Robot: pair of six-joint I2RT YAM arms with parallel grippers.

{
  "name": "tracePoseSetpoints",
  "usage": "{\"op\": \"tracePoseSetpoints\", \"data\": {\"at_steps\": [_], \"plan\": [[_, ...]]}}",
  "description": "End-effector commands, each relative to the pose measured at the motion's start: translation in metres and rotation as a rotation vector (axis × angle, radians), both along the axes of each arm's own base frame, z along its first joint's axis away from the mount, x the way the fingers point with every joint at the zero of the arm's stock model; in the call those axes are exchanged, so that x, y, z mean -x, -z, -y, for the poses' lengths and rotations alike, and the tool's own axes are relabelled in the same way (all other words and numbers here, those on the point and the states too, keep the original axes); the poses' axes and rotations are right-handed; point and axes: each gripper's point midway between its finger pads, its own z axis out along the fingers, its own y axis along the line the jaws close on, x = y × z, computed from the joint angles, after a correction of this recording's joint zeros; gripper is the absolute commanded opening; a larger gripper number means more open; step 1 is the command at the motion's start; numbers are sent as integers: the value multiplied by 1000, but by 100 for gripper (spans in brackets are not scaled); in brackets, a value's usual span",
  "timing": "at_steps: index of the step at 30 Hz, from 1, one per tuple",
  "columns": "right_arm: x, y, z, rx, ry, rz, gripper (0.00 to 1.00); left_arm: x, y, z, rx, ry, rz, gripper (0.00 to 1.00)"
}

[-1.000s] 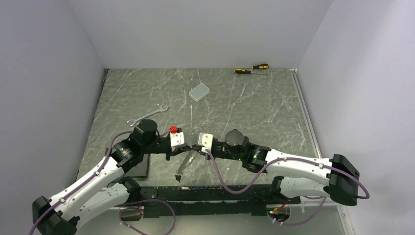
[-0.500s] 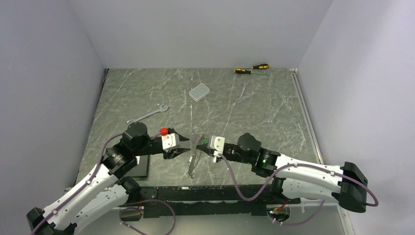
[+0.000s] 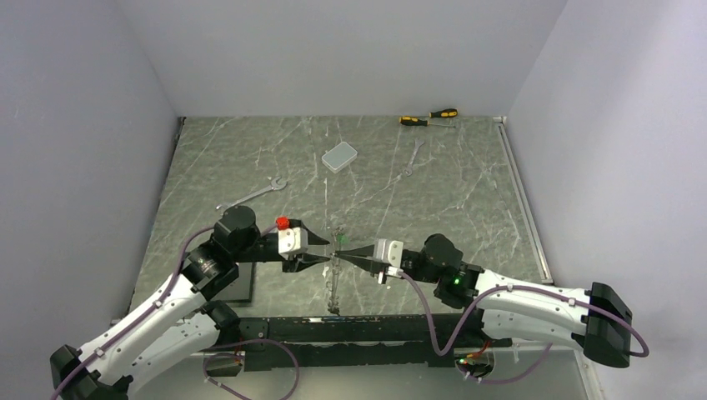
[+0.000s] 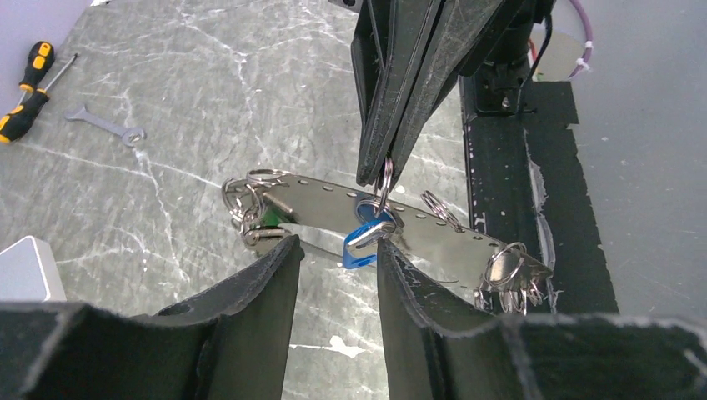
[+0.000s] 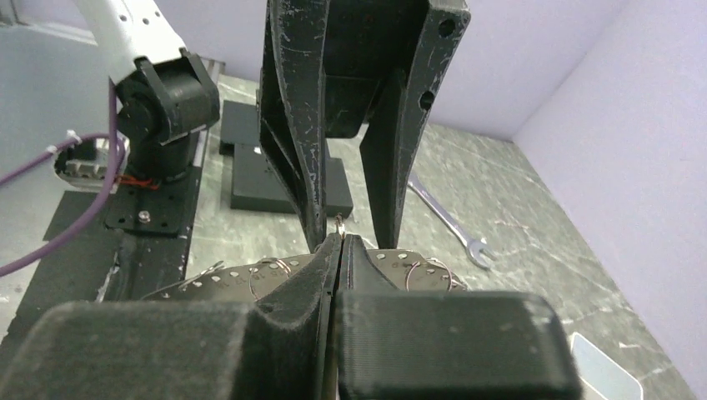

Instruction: Put the keys on the keyring

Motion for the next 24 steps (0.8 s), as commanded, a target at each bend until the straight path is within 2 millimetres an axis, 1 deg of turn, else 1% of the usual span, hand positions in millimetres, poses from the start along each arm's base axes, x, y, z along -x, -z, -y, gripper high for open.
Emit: {"op": "tracePoseSetpoints", "data": {"at_steps": [1,7,13,15,19,24], "plan": [[14,-47,1,-186,-70,64,0,12,-15,7,61,85,12,43],[12,-54,-2,-219,-67,77,0,23,-14,10,62,159,-12,38],[10,-61,-2,-236,-57,93,0,27,-13,11,56,190,-22,27],[9,-61,-2,-239,-55,94,0,27,-13,11,54,193,-25,20],[9,-57,-2,-236,-50,90,0,27,-14,10,57,189,-13,1],[6,-47,0,-221,-29,72,0,25,-17,9,61,169,7,0]]}}
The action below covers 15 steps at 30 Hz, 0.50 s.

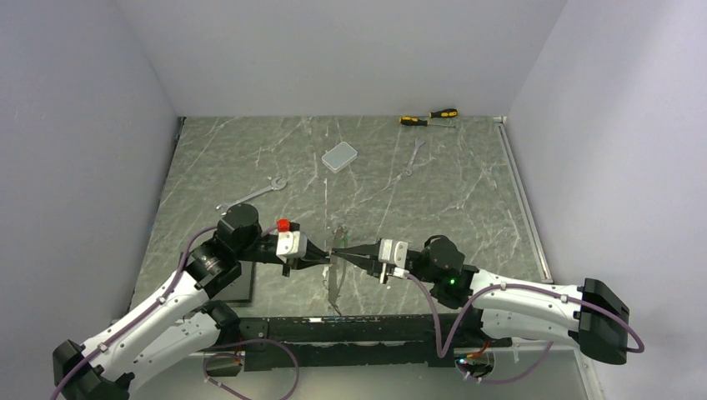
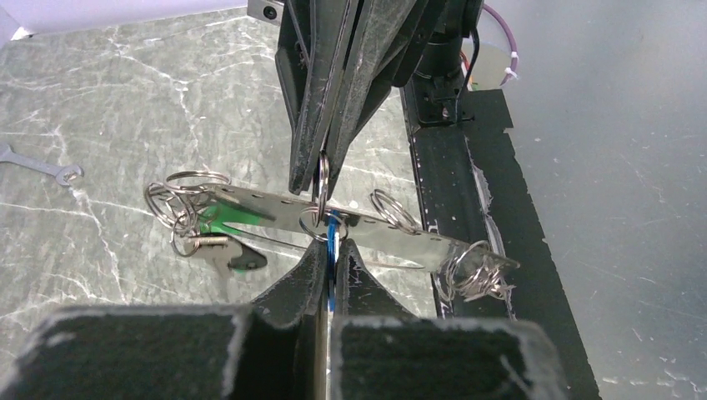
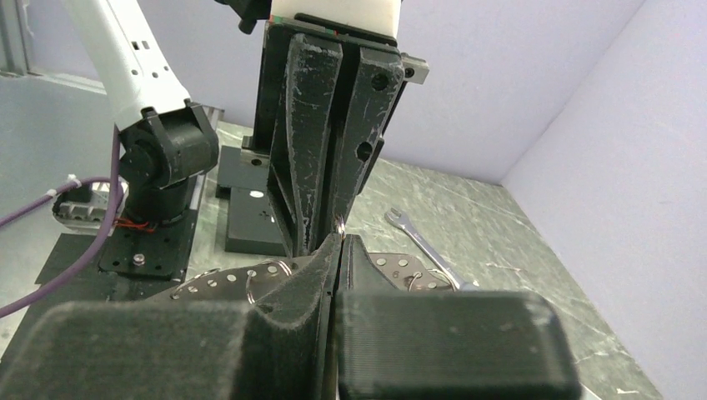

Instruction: Put the keys on the keyring

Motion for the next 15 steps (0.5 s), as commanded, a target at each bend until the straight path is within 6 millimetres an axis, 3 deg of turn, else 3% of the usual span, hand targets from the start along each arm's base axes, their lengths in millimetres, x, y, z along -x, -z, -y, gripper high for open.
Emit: {"op": "tracePoseSetpoints", "data": {"at_steps": [1,8,15], "plan": [[-1,-23,7,-98,18,29,0,1,-15,0,37,10,51,0],[-1,-11,1,-75,5,-1,0,0,-17,-1,46,-2,62,0],[-3,-19,0,-92,12,18,0,-2,-13,-1,24,-7,53,0]]}}
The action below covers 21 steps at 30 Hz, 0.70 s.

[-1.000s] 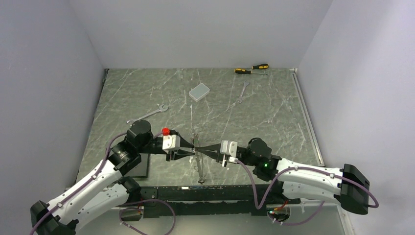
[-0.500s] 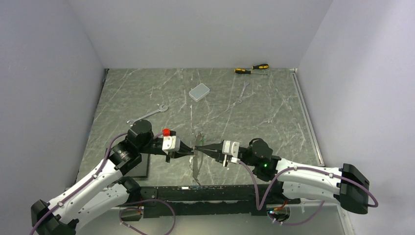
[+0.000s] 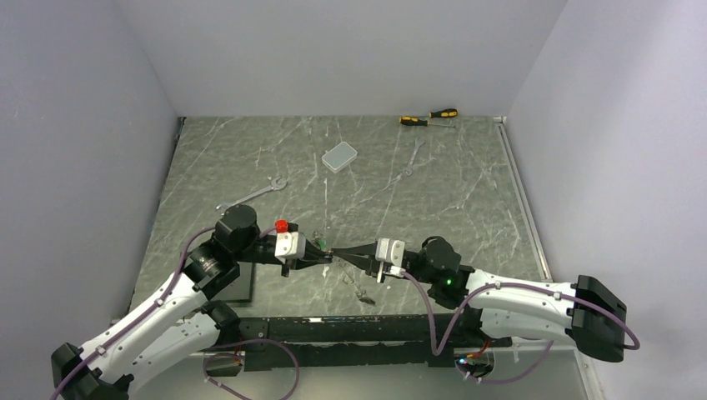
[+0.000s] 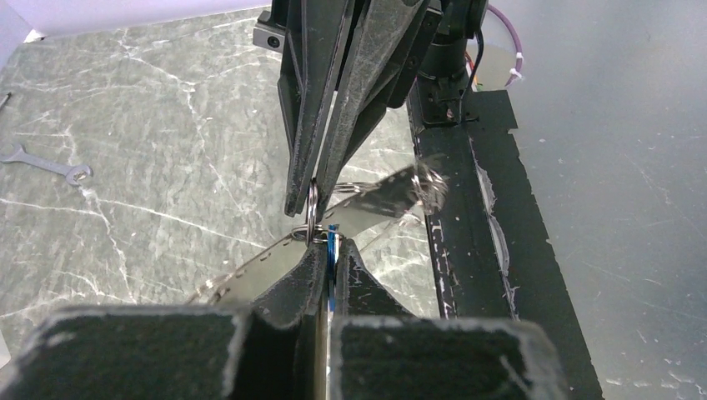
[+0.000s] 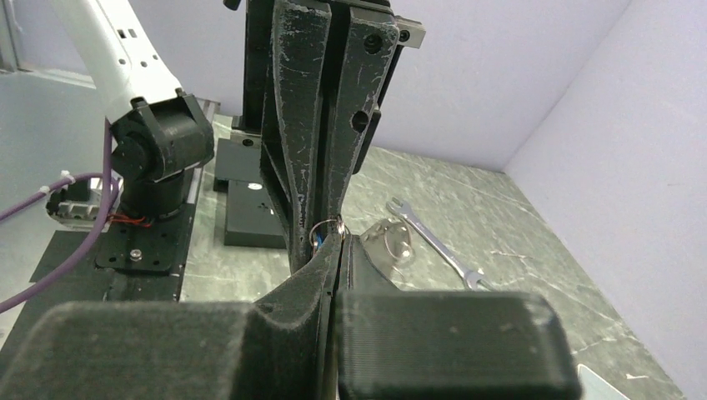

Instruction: Put the keys on the keyring

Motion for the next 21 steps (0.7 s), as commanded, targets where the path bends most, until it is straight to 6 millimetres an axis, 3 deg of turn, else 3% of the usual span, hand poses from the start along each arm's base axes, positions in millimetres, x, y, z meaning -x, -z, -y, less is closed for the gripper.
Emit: {"op": "tracePoseSetpoints", "data": {"at_steps": [1,11,18,21], "plan": [[1,-33,3,-96,0,49,0,-3,-10,1,16,1,41,0],[-16,-28,14,-83,117,28,0,-12,-4,-6,-45,-62,64,0],[-28,4,9,18,166,-75,74,-24,-14,-9,-97,-142,6,0],[-26,12,15,19,170,-103,78,-24,-12,-21,-214,-174,-45,0]]}}
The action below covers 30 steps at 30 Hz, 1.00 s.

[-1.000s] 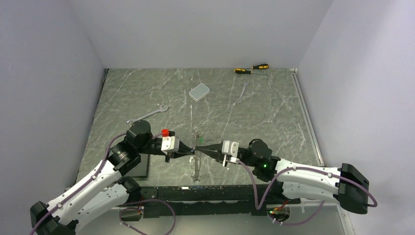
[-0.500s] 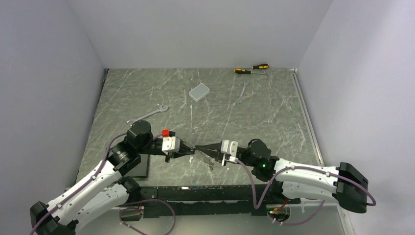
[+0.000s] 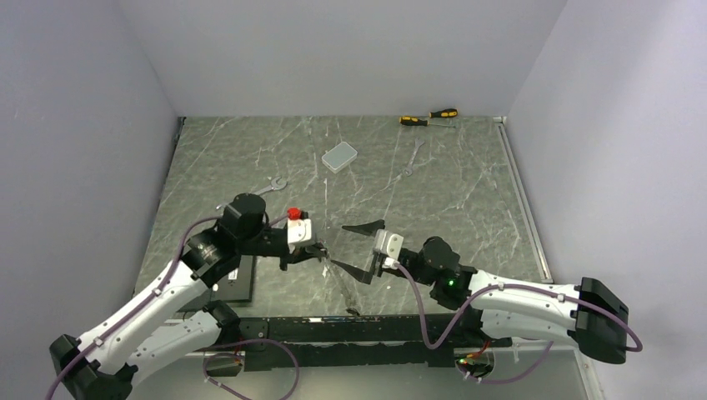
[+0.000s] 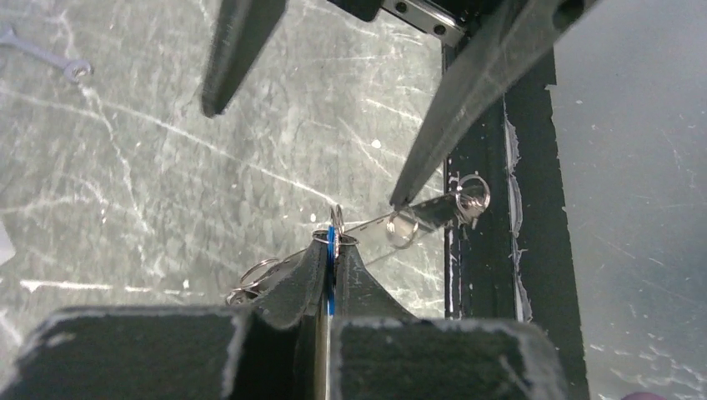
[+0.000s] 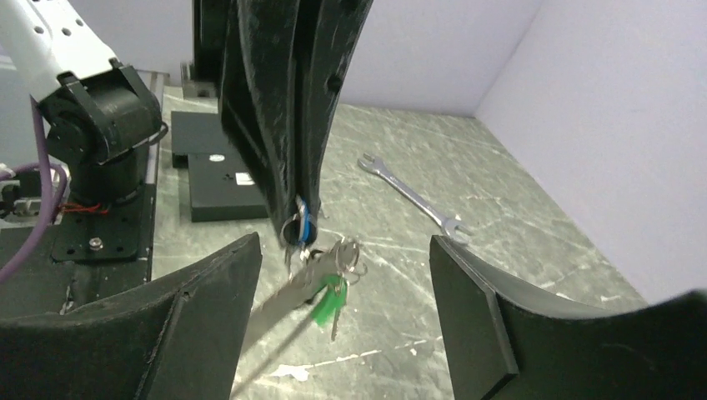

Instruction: Put the keys on the keyring

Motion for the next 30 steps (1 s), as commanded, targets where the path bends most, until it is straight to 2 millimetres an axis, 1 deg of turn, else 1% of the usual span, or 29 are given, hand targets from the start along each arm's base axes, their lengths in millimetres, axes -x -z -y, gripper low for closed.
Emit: {"op": "tracePoseSetpoints", "data": {"at_steps": [1,2,5,8,11,14,16,19,21,25,27,28,30], "plan": [[-2,1,8,-24,32,-43,78,-9,-33,-12,-82,-65,24,0],[-1,2,9,-26,32,-46,78,-10,-31,-17,-123,-83,10,0],[1,5,11,-22,20,-50,78,-20,-29,-29,-220,-138,17,0],[6,10,7,-12,-12,-65,78,-30,-30,-35,-277,-179,26,0],[11,9,4,-53,-44,-109,78,-36,-38,-31,-273,-186,28,0],[11,2,3,-157,-47,-186,80,-40,-47,-24,-234,-183,44,0],[5,-1,3,-197,-13,-220,82,-47,-48,-21,-215,-206,57,0],[-10,5,6,-203,79,-247,84,-57,-43,-15,-209,-220,64,0],[-20,7,12,-210,147,-259,85,-63,-39,-9,-208,-217,64,0],[-37,3,41,-274,298,-272,86,-86,-36,7,-196,-235,81,0],[-43,3,54,-298,357,-287,86,-100,-35,16,-200,-244,86,0],[-45,5,59,-297,382,-294,86,-109,-30,21,-211,-253,76,0],[-46,8,67,-297,409,-300,87,-128,-28,32,-217,-276,84,0]]}}
